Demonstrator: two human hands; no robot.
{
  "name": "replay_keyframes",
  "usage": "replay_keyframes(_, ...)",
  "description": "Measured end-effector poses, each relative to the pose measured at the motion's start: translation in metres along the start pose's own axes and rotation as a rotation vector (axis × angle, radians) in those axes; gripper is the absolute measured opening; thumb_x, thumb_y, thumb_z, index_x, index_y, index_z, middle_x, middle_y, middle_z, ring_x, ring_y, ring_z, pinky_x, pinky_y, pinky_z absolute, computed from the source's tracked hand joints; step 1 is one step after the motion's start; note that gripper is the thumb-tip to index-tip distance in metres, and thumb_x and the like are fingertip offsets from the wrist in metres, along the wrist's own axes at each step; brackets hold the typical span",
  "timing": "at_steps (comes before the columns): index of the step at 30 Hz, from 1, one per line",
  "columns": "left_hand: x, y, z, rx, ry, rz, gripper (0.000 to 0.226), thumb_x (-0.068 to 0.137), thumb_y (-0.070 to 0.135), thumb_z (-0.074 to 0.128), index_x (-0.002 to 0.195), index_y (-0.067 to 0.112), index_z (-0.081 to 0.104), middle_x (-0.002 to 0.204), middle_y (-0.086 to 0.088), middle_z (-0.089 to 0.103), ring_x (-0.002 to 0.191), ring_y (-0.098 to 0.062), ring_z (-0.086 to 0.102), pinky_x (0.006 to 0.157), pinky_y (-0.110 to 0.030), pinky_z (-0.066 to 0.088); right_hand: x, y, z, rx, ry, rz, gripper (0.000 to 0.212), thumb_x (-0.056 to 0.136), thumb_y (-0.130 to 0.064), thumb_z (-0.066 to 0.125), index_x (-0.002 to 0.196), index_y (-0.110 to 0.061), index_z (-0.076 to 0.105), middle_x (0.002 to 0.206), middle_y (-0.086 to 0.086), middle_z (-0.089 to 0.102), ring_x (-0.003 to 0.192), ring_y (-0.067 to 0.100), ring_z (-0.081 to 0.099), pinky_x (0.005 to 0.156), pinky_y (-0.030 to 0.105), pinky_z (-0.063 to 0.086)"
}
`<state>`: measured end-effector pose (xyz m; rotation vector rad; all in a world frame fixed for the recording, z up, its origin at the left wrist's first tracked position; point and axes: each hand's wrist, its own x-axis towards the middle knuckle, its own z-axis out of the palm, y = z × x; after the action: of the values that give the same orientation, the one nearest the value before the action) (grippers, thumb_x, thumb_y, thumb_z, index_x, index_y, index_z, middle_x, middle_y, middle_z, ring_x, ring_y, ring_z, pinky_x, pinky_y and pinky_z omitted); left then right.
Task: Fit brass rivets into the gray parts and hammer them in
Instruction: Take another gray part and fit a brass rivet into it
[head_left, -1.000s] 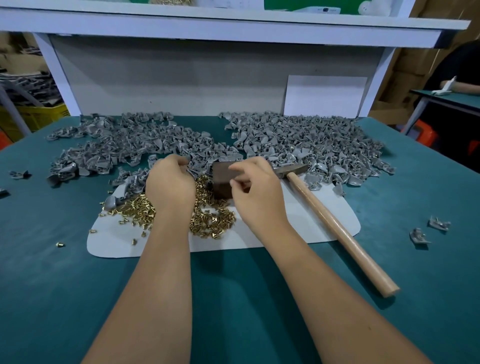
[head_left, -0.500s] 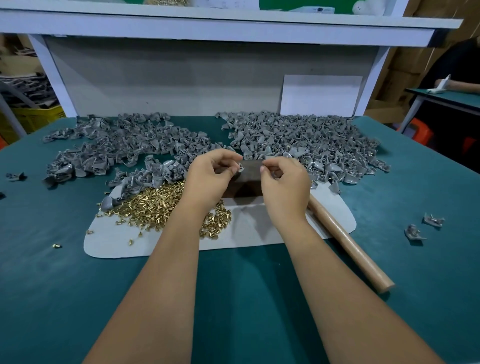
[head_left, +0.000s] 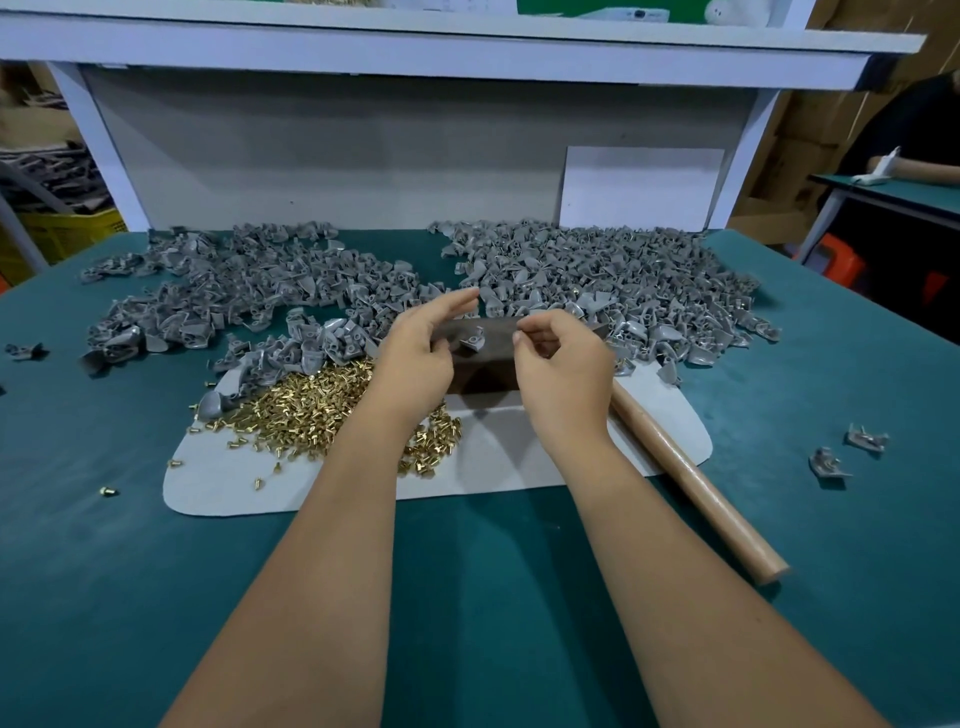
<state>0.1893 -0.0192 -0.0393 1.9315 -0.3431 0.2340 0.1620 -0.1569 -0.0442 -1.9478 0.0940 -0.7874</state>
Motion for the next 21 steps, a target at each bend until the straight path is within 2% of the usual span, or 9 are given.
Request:
replay_keyframes(1, 0.000, 0.000, 0.001, 0.027, -0.037, 0.019, 0.065, 0.094, -0.013, 0.039, 0.134, 0.035, 0.056, 0.135, 0.013, 0.057, 0.117, 0.006, 0.055, 0.104, -0.014, 0.041, 0.000, 0.000, 0.000, -0.016, -0.006, -0.012, 0.012, 0.085, -0.014, 0.063, 0.087, -0.025, 0.067, 0.088, -0.007, 0.067, 0.089, 0.013, 0.062, 0.080, 0.039, 0.053)
replay_keyframes(3, 0.001, -0.002, 0.003, 0.072, -0.050, 0.040, 0.059, 0.095, -0.009, 0.044, 0.132, 0.035, 0.058, 0.133, 0.010, 0.058, 0.119, 0.005, 0.054, 0.114, -0.025, 0.037, -0.001, 0.000, 0.001, -0.046, -0.017, -0.034, 0.012, 0.086, -0.015, 0.063, 0.088, -0.026, 0.067, 0.089, -0.008, 0.066, 0.091, 0.014, 0.061, 0.080, 0.039, 0.052)
replay_keyframes(8, 0.006, -0.008, 0.004, 0.094, 0.005, 0.032, 0.039, 0.089, 0.008, 0.065, 0.122, 0.029, 0.068, 0.126, -0.002, 0.062, 0.123, -0.017, 0.055, 0.110, -0.041, 0.043, 0.001, 0.001, 0.001, -0.067, -0.018, -0.054, 0.012, 0.087, -0.016, 0.062, 0.089, -0.027, 0.068, 0.091, -0.009, 0.065, 0.092, 0.013, 0.060, 0.080, 0.040, 0.052)
replay_keyframes(11, 0.006, -0.010, 0.004, 0.084, 0.043, 0.018, 0.036, 0.088, 0.015, 0.068, 0.121, 0.030, 0.068, 0.118, 0.002, 0.066, 0.127, -0.022, 0.051, 0.108, -0.044, 0.043, 0.001, 0.003, 0.001, -0.065, -0.032, -0.054, 0.012, 0.088, -0.015, 0.062, 0.089, -0.025, 0.069, 0.090, -0.007, 0.067, 0.091, 0.014, 0.060, 0.080, 0.040, 0.051)
replay_keyframes(15, 0.010, -0.014, 0.001, 0.037, 0.095, -0.046, 0.034, 0.090, 0.012, 0.061, 0.119, 0.028, 0.069, 0.120, 0.003, 0.065, 0.129, -0.021, 0.048, 0.109, -0.045, 0.041, 0.003, 0.003, 0.000, -0.073, -0.069, -0.041, 0.013, 0.089, -0.019, 0.061, 0.087, -0.030, 0.067, 0.087, -0.010, 0.067, 0.091, 0.014, 0.060, 0.079, 0.040, 0.051)
replay_keyframes(18, 0.012, -0.014, 0.005, 0.064, 0.080, -0.008, 0.017, 0.089, 0.016, 0.069, 0.104, 0.023, 0.074, 0.112, 0.001, 0.069, 0.123, -0.029, 0.052, 0.107, -0.047, 0.042, 0.010, -0.002, 0.002, -0.075, -0.157, -0.017, 0.013, 0.089, -0.019, 0.062, 0.085, -0.031, 0.066, 0.086, -0.011, 0.067, 0.088, 0.012, 0.061, 0.079, 0.037, 0.051)
replay_keyframes(21, 0.013, -0.013, 0.010, 0.055, 0.099, -0.012, 0.009, 0.086, 0.015, 0.073, 0.087, 0.024, 0.071, 0.107, -0.004, 0.069, 0.118, -0.032, 0.055, 0.104, -0.048, 0.043, 0.024, -0.009, 0.003, -0.037, -0.253, 0.034, 0.015, 0.088, -0.015, 0.062, 0.080, -0.027, 0.065, 0.077, -0.015, 0.064, 0.077, 0.004, 0.059, 0.073, 0.027, 0.048)
